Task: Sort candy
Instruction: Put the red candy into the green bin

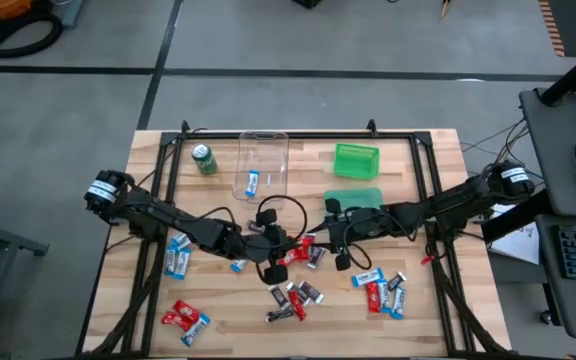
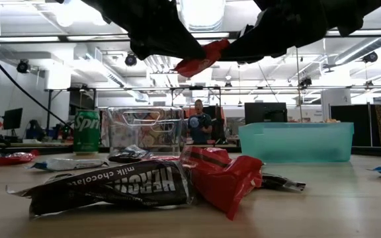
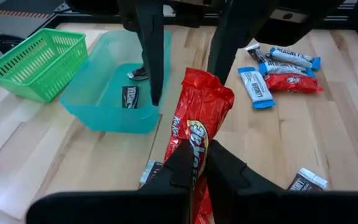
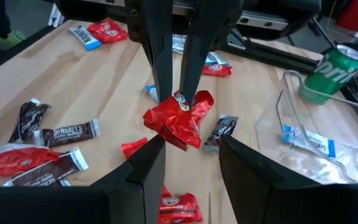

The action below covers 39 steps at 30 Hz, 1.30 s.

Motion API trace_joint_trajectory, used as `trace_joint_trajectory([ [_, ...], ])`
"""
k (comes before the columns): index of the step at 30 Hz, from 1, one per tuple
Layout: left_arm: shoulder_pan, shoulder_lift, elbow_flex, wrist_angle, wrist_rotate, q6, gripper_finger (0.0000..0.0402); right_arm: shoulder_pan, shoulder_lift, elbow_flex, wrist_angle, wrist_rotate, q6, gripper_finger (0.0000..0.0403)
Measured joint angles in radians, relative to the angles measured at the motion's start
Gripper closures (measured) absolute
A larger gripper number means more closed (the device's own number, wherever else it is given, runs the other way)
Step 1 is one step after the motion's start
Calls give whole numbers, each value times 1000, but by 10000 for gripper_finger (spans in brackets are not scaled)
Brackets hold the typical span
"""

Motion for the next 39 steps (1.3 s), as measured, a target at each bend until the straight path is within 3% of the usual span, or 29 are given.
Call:
trace_joint_trajectory([
  [13,9,0,0,16,0,1,399,0,5,0,25,-51,-96,279],
  [18,9,0,0,15,0,1,399,0,5,0,24,-51,-134,315],
  [23,9,0,0,17,1,1,396,0,5,0,23,-51,-142,376],
  [34,10,-23,0,-42,-27,42,305,-9,-8,0,14,-47,-71,392],
  [37,10,-54,0,-127,-63,37,282,-33,-26,12,-38,20,-13,392],
  [39,11,-75,0,-194,-85,14,272,-64,-39,33,-140,120,37,392],
])
